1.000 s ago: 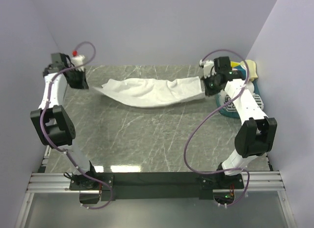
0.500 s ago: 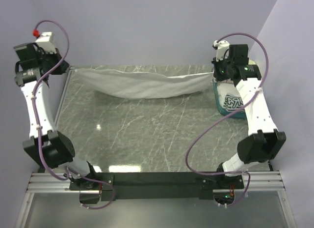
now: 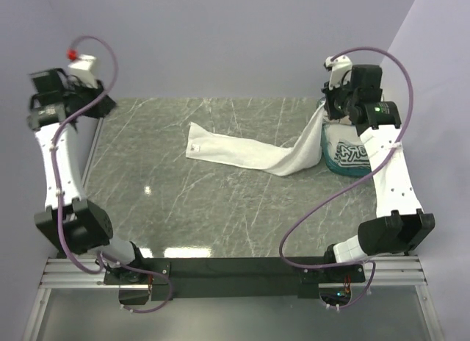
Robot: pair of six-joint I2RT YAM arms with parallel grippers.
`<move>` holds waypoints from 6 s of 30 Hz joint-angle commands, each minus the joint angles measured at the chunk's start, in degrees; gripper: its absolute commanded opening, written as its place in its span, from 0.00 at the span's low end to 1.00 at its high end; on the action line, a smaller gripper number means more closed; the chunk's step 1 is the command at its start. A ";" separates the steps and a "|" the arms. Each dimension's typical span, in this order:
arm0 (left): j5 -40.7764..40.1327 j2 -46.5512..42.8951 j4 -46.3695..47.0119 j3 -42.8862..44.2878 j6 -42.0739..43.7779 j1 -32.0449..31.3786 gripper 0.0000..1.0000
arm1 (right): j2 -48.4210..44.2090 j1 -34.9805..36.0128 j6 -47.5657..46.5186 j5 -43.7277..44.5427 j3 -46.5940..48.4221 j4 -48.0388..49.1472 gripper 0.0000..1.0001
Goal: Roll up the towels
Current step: Move the towel to the center of the board, then flatten the towel
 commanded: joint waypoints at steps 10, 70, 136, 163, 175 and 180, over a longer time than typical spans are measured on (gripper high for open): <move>-7.49 8.74 8.11 -21.10 0.10 -21.88 0.64 | -4.53 -0.15 -2.83 2.20 -13.52 1.13 0.00; 6.57 7.79 -0.81 -2.74 -8.81 -5.29 0.00 | -7.44 -0.33 -5.56 3.26 -10.63 8.16 0.00; -10.57 12.53 -15.57 -31.85 29.15 12.13 0.39 | -6.55 12.77 -13.30 3.27 -49.56 7.56 0.45; -18.56 11.11 -4.50 -41.50 17.91 3.95 0.15 | 10.06 17.07 9.55 12.93 -44.46 3.24 0.06; -25.41 15.16 0.95 -43.79 14.39 4.04 0.11 | 15.40 17.16 9.47 20.30 -45.60 4.03 0.11; -27.18 15.16 0.59 -43.96 15.01 4.22 0.11 | 16.21 18.04 8.59 24.52 -47.18 4.12 0.11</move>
